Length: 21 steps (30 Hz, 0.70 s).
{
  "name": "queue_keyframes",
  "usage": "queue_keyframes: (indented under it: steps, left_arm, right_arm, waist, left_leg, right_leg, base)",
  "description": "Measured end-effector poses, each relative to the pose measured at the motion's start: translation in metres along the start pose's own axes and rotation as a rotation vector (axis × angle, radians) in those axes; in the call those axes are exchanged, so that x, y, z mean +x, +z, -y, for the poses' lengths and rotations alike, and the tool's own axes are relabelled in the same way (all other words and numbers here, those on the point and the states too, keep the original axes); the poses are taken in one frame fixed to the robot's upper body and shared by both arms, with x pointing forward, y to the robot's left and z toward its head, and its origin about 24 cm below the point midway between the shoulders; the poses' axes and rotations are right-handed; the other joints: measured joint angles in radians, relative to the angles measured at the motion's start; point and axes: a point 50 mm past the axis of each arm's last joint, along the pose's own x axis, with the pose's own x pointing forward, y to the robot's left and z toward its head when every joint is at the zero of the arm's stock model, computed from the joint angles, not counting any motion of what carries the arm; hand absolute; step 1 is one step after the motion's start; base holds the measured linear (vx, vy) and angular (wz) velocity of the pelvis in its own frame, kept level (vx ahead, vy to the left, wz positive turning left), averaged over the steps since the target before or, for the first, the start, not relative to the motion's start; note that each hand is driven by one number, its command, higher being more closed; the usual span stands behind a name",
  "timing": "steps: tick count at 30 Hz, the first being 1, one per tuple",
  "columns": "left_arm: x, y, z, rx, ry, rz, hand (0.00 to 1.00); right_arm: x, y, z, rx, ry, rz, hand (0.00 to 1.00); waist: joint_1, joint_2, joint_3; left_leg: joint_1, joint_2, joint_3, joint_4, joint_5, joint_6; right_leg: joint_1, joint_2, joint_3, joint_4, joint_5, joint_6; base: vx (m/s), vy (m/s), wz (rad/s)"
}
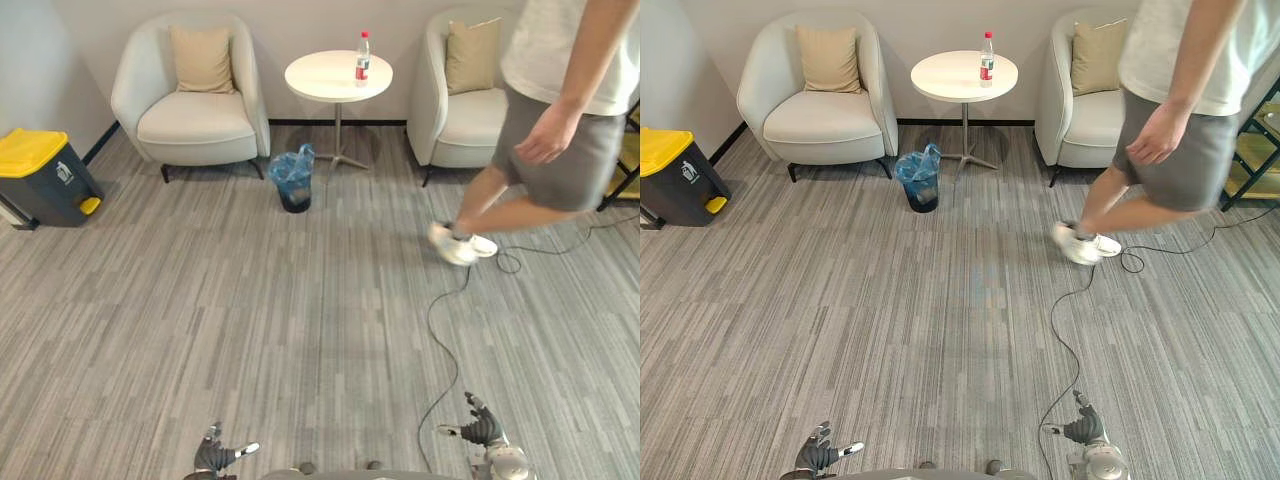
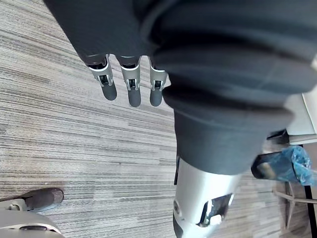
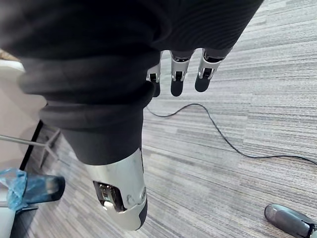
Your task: Gather rubbish on tea table into small bin, then transfer packed bag to large trash can.
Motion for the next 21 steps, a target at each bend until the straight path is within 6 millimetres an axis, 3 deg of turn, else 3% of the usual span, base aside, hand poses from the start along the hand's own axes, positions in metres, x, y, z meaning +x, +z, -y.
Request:
queue_keyframes:
  steps: [4, 15, 21]
  left_arm:
    - [-0.001, 0.002, -0.003, -0.010, 0.013, 0.016, 0.00]
    - [0.001, 0.015, -0.005, -0.028, 0.024, 0.070, 0.00]
    - [0.002, 0.034, 0.002, -0.062, 0.014, 0.147, 0.00]
  right_arm:
    - [0.001, 0.000, 0.010, 0.042, -0.036, -0.002, 0.00]
    - [0.005, 0.008, 0.016, 0.142, -0.078, 0.014, 0.00]
    - [0.014, 0.027, 0.016, 0.197, -0.094, 0.063, 0.00]
  waist:
    - [0.000, 0.006, -0.001]
    - [0.001, 0.010, -0.001]
    - [0.007, 0.023, 0.036]
  left_leg:
    - [-0.017, 0.003, 0.003, 0.003, 0.000, 0.000]
    - [-0.024, 0.006, 0.024, 0.000, -0.002, 0.002]
    - [-0.135, 0.030, 0.057, 0.162, -0.087, 0.029]
  right_leg:
    - [-0.016, 0.003, 0.001, 0.000, 0.001, -0.002]
    - [-0.033, 0.008, 0.023, 0.000, 0.002, -0.003]
    - [-0.107, 0.009, 0.056, 0.049, -0.016, 0.010]
  base:
    - [-0.02, -0.028, -0.02]
    - [0.00, -0.024, -0.06]
    - [-0.03, 0.013, -0.18]
